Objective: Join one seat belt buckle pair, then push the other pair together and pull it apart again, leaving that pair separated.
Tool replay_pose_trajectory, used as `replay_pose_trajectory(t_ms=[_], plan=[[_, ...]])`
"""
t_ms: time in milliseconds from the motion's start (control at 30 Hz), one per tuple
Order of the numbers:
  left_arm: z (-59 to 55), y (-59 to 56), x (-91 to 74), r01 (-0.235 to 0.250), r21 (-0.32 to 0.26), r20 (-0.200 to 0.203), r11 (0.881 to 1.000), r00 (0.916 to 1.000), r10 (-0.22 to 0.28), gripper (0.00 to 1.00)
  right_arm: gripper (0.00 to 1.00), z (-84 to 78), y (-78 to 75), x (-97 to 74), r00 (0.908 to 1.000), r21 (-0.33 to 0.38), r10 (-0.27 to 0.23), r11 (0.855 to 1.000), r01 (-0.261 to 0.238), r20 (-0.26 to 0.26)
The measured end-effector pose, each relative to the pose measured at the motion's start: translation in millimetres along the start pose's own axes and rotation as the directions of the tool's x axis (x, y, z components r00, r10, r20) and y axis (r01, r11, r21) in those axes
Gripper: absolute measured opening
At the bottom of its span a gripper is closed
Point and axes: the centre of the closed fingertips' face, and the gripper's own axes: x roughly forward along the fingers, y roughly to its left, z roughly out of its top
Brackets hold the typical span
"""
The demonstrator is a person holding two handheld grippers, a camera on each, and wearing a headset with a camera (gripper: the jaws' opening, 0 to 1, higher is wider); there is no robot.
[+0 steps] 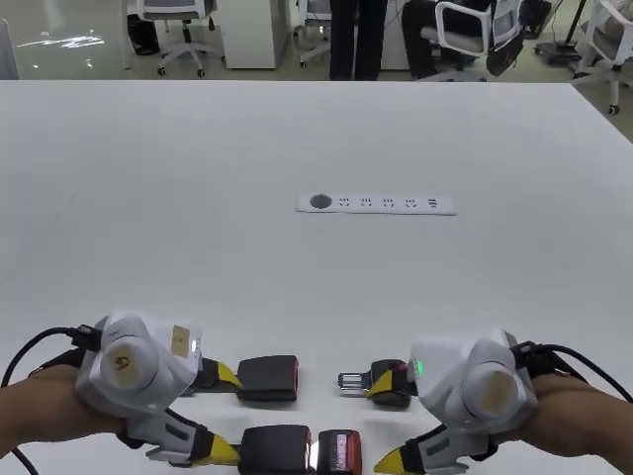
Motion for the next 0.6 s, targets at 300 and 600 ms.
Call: replay_pose_trajectory(t_ms=[300,600], plan=[[5.8,14.8,-2.5,-0.021,-0.017,0.012,1.000,0.9997,0.021,0.44,0.41,-9.5,-17.5,-10.7,0.9994,0.020,-0.034,0.999,0.034,-0.008],[6.5,29.8,0.7,-0.018,-0.013,0.002,1.000,0.9998,0.018,0.44,0.41,-22.7,-34.1,-18.7,0.9977,0.054,-0.064,0.996,0.065,-0.021]])
